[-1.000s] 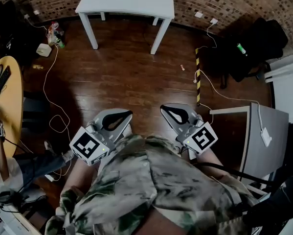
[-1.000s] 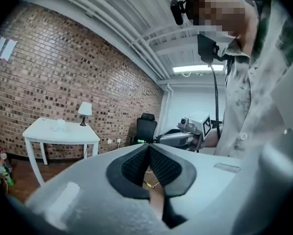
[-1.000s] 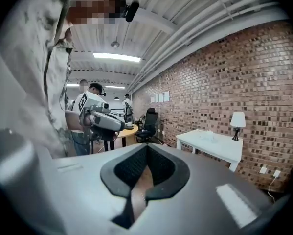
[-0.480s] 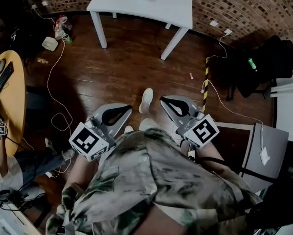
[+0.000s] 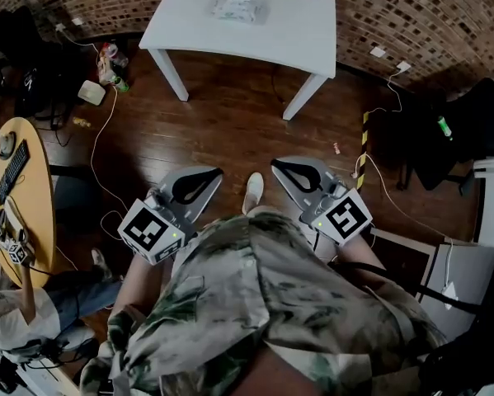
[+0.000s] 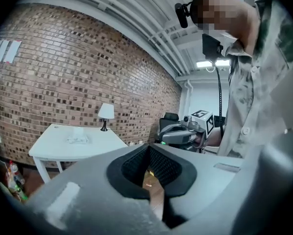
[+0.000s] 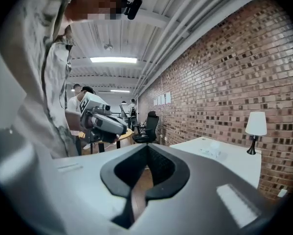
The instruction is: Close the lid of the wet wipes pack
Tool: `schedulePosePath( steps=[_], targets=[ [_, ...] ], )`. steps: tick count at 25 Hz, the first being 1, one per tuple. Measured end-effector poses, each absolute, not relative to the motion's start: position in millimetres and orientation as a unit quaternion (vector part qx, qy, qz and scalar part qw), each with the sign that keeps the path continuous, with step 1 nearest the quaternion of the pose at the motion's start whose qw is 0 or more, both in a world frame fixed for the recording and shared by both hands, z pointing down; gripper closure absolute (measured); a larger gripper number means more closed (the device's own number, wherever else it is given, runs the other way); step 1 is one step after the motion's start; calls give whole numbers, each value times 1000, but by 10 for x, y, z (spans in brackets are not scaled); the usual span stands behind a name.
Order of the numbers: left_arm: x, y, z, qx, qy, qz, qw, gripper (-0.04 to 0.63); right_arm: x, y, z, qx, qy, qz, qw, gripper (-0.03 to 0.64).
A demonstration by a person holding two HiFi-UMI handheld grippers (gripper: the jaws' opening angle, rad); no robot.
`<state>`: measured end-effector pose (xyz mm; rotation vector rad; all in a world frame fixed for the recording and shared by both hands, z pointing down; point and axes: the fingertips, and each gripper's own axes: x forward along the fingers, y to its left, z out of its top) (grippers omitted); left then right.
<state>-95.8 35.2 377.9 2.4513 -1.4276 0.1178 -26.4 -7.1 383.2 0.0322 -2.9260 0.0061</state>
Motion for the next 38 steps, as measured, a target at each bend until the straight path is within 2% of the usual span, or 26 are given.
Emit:
schedulePosePath(
  steps=[12,27,38],
  targets=[
    [-1425,-1596,3847,869,-472,84,122,594,-408,-1565,4081,7,-989,7,145,614],
    [-3293,-3868,4544,874,-449,131,133,594,-1406,-2835,4266,59,-980,29,186,614],
    [-3996,-5327,5083,891,-388,186,144,594,-2194,-3621,4397,118,-971,46,201,614]
  ],
)
